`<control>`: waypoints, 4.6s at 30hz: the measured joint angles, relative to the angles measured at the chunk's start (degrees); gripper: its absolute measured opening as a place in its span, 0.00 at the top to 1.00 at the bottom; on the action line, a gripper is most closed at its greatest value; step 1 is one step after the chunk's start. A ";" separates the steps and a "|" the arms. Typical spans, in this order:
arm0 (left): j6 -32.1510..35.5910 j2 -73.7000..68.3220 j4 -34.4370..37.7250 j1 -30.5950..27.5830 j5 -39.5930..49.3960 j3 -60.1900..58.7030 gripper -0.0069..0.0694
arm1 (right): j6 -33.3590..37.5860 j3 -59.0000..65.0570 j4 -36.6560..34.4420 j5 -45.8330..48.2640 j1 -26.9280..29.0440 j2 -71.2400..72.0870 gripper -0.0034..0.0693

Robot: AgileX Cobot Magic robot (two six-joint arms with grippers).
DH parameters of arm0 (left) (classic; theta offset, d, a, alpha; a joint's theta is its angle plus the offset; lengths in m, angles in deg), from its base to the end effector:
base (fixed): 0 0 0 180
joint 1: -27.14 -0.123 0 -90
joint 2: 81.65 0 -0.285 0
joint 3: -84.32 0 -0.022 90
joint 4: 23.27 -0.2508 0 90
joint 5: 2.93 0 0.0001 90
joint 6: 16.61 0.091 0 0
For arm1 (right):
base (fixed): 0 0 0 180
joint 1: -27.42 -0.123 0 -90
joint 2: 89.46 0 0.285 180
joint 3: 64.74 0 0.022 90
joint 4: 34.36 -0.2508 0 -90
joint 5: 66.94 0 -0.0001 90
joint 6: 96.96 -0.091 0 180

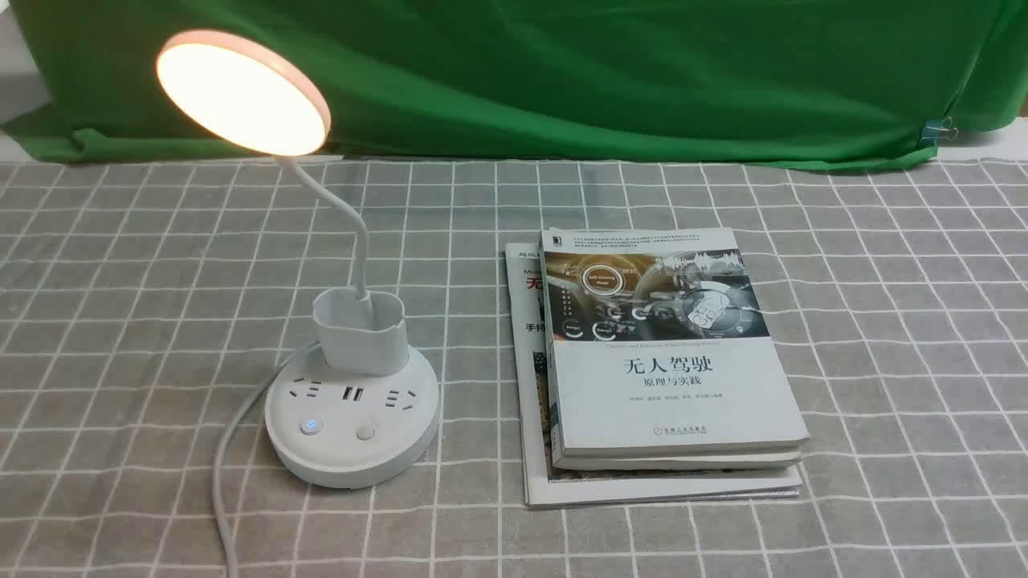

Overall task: Turn off the desk lamp on the grey coffee tablecloth by hand.
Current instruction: 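Press the power button on the round power strip under the lamp with the left gripper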

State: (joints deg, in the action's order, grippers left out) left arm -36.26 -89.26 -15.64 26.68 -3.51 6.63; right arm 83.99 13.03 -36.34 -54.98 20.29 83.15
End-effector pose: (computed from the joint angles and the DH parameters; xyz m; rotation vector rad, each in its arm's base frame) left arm 0.0563 0.0006 0.2115 -0.3583 1.4464 -0.3780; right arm 0.0552 0.0076 0.1914 -0.0962 1.6935 0.1121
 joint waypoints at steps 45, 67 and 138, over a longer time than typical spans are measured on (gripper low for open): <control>37.20 -67.57 10.72 5.08 42.70 43.86 0.92 | 0.00 0.00 0.00 0.00 0.00 0.00 0.90; 22.08 -94.70 -4.92 24.90 44.39 59.99 0.92 | 0.00 0.00 0.00 0.00 0.00 0.00 0.90; 23.63 -98.22 -3.20 26.09 39.88 61.12 0.91 | 0.00 0.00 0.00 0.00 0.00 0.00 0.90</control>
State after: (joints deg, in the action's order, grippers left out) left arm -12.62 -187.48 -18.84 52.77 36.37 67.75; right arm 83.99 13.03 -36.34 -54.98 20.29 83.15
